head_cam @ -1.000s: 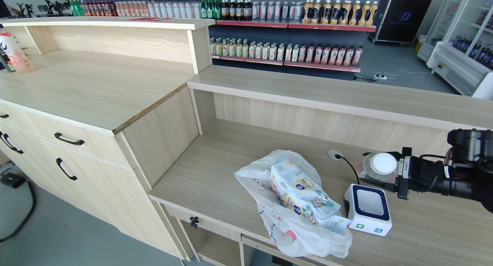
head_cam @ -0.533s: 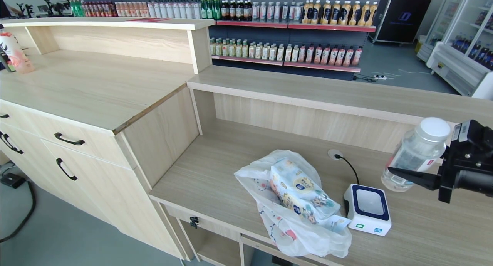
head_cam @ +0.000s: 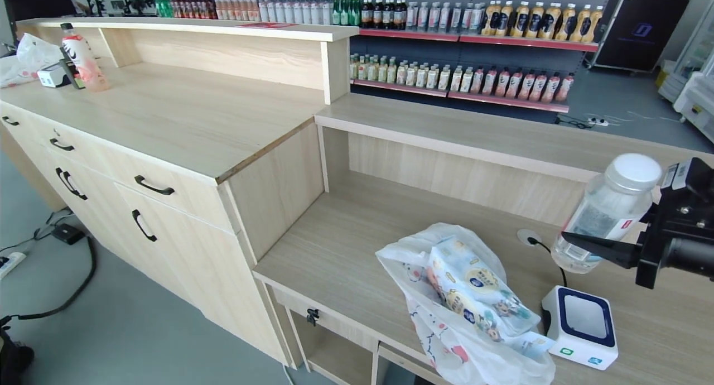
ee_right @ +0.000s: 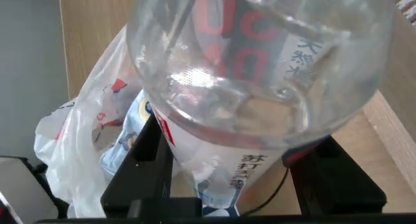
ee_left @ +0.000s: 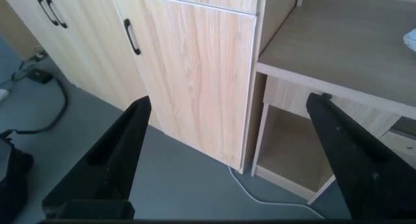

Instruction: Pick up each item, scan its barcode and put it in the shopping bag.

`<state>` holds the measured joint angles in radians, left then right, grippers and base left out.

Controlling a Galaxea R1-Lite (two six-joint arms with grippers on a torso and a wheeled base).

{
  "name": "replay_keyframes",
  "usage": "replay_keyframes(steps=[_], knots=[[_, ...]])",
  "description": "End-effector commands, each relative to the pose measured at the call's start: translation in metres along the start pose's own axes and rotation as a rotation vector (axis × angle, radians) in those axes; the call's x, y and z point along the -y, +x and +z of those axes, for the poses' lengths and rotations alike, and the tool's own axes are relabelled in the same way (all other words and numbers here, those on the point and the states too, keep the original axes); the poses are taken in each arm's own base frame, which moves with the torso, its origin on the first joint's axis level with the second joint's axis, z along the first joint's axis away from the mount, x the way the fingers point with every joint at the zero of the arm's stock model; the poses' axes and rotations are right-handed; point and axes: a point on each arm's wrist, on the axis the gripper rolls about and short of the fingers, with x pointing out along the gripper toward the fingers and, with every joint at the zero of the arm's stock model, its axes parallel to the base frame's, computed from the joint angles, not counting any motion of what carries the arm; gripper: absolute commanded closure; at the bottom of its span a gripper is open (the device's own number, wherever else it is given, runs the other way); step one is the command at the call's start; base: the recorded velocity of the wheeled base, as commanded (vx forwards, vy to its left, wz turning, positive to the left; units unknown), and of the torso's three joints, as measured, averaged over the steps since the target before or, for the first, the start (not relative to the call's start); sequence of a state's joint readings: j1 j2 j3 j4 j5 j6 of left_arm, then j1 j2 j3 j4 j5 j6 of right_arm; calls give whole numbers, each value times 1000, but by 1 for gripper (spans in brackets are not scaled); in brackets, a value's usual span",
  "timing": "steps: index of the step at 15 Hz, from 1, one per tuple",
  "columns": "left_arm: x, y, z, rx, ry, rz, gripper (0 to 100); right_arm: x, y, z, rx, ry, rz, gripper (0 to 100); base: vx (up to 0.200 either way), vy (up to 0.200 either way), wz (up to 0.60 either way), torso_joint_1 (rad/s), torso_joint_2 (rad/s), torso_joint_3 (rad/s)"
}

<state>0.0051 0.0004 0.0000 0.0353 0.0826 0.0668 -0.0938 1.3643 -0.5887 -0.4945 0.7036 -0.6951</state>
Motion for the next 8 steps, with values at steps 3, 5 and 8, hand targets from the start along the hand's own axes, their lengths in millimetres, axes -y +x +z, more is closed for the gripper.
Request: replay_keyframes(steps=[3,5,8], knots=[[0,0,0,0,-1,1,0,-9,11,18,37,109,34,100,0,0,400,0,0,2],[0,0,0,0,1,0,0,-15,19,12,16,173,75,100,0,0,0,0,0,0],[0,0,0,0,-1,1,0,-21,37,-9,-49,239,134,100,0,0,0,0,0,0]])
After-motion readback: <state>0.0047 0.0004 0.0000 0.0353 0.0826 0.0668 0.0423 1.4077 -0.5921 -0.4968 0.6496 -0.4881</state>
